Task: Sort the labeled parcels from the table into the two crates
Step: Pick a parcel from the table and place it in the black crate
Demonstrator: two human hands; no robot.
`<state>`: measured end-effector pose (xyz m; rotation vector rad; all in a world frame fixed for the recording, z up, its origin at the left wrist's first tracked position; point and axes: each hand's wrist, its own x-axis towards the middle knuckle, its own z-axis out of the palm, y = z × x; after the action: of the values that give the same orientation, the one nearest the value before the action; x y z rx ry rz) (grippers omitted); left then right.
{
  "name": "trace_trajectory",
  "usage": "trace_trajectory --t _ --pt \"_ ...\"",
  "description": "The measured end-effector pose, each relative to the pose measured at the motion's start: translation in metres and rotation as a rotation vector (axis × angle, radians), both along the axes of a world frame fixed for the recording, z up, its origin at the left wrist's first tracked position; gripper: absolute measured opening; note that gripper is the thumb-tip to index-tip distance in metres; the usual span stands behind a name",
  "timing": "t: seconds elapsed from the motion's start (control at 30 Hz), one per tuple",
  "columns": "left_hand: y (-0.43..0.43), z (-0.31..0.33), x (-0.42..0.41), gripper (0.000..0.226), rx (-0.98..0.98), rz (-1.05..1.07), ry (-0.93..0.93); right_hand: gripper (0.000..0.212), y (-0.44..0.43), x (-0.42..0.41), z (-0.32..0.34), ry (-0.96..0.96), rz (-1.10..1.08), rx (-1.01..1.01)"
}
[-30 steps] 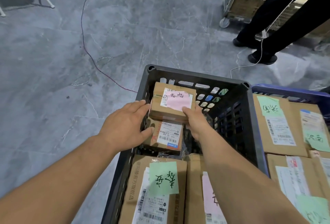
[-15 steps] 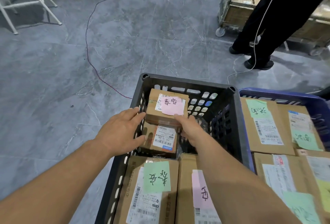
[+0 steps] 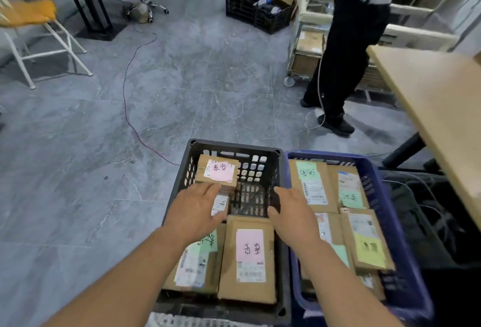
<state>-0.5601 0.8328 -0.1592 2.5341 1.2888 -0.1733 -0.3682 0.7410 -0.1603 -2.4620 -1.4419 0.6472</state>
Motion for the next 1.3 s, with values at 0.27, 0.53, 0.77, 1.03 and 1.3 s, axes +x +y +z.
trace_trajectory --t 0.27,0.53,0.77,1.03,1.3 --pt "-0.062 0.063 0.023 0.069 0.047 -0.085 -0.165 0.044 -0.096 -0.008 0.085 -0.180 -0.094 0.144" --pt "-0.111 0.111 0.038 0.072 0.086 -0.349 -0.325 0.047 -0.184 -0.044 0.129 -0.314 -0.323 0.188" --pt "-0.168 0.126 0.043 0.071 0.062 -0.539 -0.387 0.048 -0.258 -0.080 0.148 -0.418 -0.505 0.168" --pt "-0.266 0.143 0.072 0.070 0.001 -0.792 -0.465 0.052 -0.366 -0.096 0.169 -0.460 -0.759 0.154" --pt "-0.391 0.151 0.112 0.072 -0.020 -0.932 -0.483 0.048 -0.491 -0.095 0.175 -0.449 -0.941 0.153"
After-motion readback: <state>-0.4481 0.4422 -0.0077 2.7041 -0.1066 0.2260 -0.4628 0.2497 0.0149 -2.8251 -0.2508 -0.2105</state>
